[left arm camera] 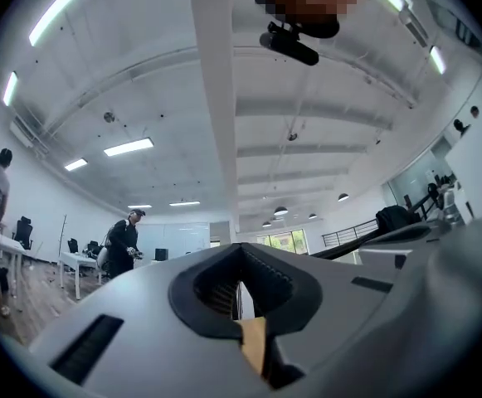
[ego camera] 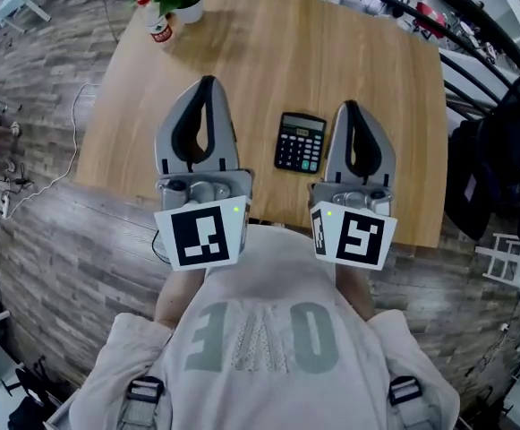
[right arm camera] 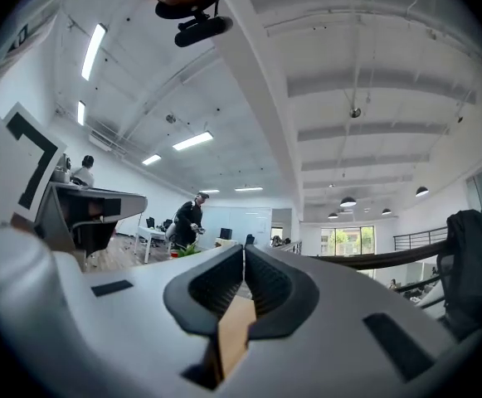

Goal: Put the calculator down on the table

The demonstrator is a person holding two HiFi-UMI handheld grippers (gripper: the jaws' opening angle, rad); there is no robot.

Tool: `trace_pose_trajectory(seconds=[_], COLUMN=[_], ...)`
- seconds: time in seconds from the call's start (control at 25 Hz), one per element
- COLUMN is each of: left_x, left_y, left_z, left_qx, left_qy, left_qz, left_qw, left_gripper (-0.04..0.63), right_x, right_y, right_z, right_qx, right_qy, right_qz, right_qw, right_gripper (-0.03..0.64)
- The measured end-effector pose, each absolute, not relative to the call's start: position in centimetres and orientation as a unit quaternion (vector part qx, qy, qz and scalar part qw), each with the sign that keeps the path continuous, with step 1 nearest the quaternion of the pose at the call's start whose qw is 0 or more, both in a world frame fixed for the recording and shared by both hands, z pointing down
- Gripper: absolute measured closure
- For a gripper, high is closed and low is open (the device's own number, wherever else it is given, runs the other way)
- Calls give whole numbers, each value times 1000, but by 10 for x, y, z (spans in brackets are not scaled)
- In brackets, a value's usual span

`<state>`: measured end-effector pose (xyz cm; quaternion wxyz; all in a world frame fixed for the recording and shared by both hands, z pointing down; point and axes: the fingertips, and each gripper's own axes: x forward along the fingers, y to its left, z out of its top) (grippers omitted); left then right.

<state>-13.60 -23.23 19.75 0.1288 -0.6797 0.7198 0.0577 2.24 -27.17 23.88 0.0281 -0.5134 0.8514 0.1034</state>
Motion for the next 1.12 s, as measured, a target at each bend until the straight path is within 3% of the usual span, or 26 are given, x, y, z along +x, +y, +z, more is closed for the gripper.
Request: trace_pose_trajectory(seconds=[1.12], left_x=[-127], left_y=[-266], left_z=[198], left_qx=[-721], left_qy=[680], left_qz=[70], left_qw=[116], left_gripper=[586], right_x=[30], right_y=[-290], right_z=[231], right_qx=[-557], right_qy=[823], right_qz=[113], right_qw=[13], right_gripper=[597])
